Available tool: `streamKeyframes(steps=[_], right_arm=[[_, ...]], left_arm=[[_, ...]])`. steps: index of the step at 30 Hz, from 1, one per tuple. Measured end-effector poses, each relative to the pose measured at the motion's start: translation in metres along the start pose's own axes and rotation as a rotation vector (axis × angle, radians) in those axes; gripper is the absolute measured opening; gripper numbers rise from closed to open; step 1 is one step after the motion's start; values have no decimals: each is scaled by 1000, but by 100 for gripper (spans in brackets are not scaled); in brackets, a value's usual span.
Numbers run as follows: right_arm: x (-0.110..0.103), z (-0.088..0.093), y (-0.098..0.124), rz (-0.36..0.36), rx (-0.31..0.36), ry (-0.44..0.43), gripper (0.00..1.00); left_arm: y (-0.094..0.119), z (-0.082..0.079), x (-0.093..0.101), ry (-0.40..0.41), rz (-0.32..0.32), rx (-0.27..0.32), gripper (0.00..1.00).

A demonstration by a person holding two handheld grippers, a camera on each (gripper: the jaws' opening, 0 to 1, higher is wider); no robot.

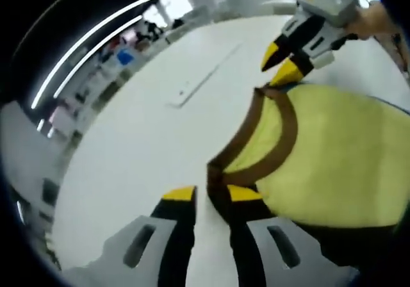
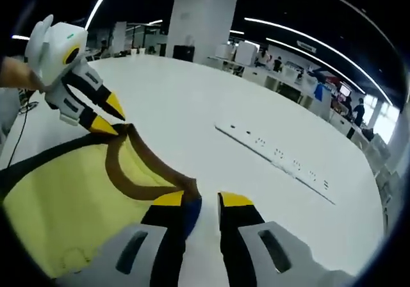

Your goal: Fold the garment on the visible template until the final outline fits inside the template.

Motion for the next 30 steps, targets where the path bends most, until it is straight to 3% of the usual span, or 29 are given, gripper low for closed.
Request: streamKeyframes(steps=[4, 19, 24, 25, 30], right_arm=[[-11, -4, 3, -33, 1, -11, 34], [-38, -9, 23, -112, -26, -47, 73], [-43, -16, 39, -121, -13, -61, 81], [-45, -17, 40, -126, -11, -67, 83], [-56, -17, 53, -146, -27, -48, 91]], left_arm=[[8, -4, 4, 91, 39, -1, 26], [40, -11, 2, 177, 124, 20, 48], [60, -15, 11, 172, 174, 31, 56], [73, -18, 17, 165, 180, 29, 57], [86, -22, 22, 155, 194, 41, 67]])
Point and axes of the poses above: the point that each gripper's makers call its tool centre point, and the gripper's own axes: y roughly backward along the fingers, x roughly to its right, z roughly out of its underside, the point moved 1 cm from there along y, roughly backward along the fingers, and after that the axes turned 10 degrees about -z, right-handed, at the moved point
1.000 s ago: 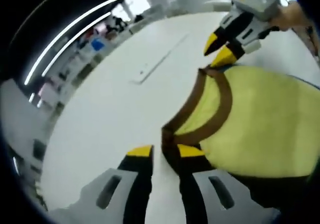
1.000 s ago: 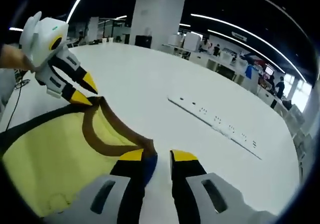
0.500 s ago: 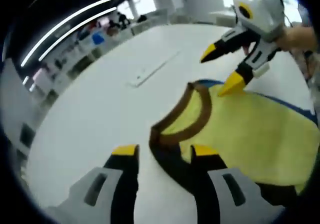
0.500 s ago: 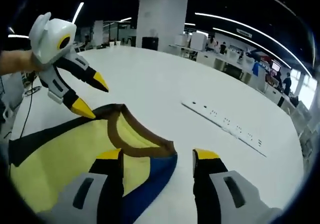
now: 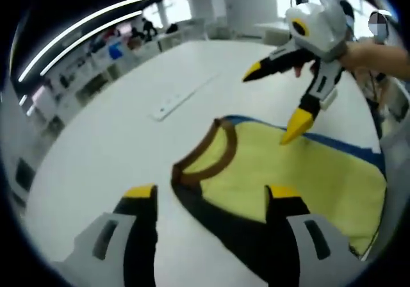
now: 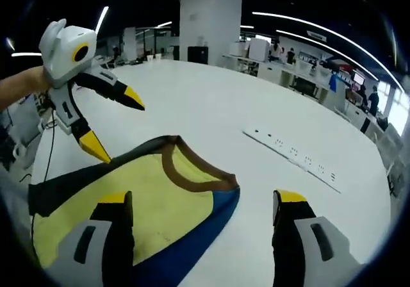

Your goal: Fold the garment on the visible template until the final outline fits inside the template.

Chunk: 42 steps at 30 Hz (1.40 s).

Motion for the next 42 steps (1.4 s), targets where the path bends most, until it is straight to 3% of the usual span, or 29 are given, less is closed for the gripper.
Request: streamKeyframes(steps=[7, 12, 18, 26, 30, 36, 42], right_arm=[[-16, -2, 16, -28, -4, 9, 100], [-34, -8, 32, -44, 5, 23, 100], [-59, -17, 50, -58, 23, 57, 100], [-78, -23, 64, -87, 26, 85, 100], [-88, -25, 76, -93, 39, 97, 100], [-93, -31, 93, -76, 88, 80, 100], [-103, -29, 110, -67, 94, 75, 100]], left_arm=[[21, -5, 14, -1, 46, 22, 75], [31, -11, 20, -6, 56, 41, 80], [57, -19, 41, -19, 74, 61, 87], [76, -18, 58, -35, 92, 72, 92], [73, -17, 52, -36, 101, 72, 93], [91, -14, 60, -17, 102, 71, 98], [111, -15, 67, -21, 100, 94, 100]])
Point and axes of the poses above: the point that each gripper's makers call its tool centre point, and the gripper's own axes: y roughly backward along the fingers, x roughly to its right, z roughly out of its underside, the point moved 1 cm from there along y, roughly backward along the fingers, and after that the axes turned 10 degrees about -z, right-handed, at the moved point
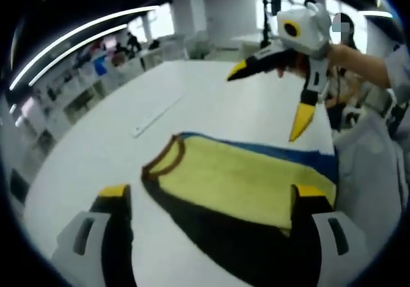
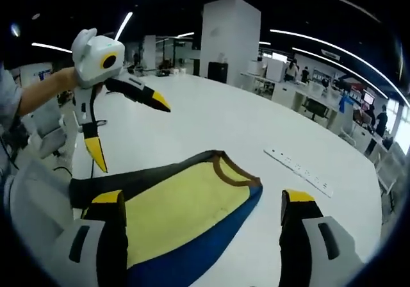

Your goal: Fold the garment on the visible template until the final outline fits inside the template.

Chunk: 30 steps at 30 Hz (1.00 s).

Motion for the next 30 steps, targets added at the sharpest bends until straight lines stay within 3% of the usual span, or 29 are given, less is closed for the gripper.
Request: streamKeyframes(steps=[8, 22, 30], right_arm=[[-26, 3, 20, -15, 17, -13, 100], [-53, 4, 69, 28, 55, 16, 100], [-74, 12, 85, 36, 53, 25, 100]], left_arm=[[25, -2, 9, -24, -25, 25, 100], [66, -6, 28, -4, -34, 68, 100], [84, 4, 43, 6, -43, 80, 100]])
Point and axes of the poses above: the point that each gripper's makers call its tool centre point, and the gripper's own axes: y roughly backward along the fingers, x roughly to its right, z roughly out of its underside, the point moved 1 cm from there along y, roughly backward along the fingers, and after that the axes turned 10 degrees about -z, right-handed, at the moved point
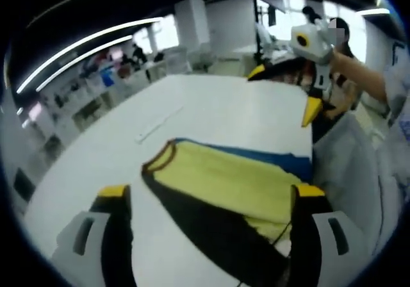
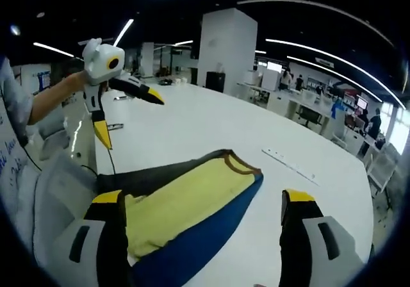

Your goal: Fold the garment on the visible template until the final outline fits inside the template.

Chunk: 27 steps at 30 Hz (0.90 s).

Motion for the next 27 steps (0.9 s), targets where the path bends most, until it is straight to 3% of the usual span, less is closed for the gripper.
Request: streamKeyframes(steps=[6, 10, 16, 21, 23, 27], right_arm=[[-16, 5, 9, -3, -13, 16, 100], [-23, 11, 15, 2, -17, 16, 100], [-23, 30, 25, 58, -68, 13, 100], [-31, 38, 34, 65, -46, -17, 100], [-34, 42, 36, 57, -50, -17, 100], [-33, 58, 43, 83, -118, 2, 100]], left_arm=[[15, 5, 2, 21, -21, 13, 100], [31, 6, 1, 36, -68, 41, 100], [42, 18, 8, 55, -64, 38, 100], [47, 20, 14, 79, -65, 58, 100], [50, 20, 12, 74, -101, 70, 100], [55, 17, 15, 83, -116, 87, 100]])
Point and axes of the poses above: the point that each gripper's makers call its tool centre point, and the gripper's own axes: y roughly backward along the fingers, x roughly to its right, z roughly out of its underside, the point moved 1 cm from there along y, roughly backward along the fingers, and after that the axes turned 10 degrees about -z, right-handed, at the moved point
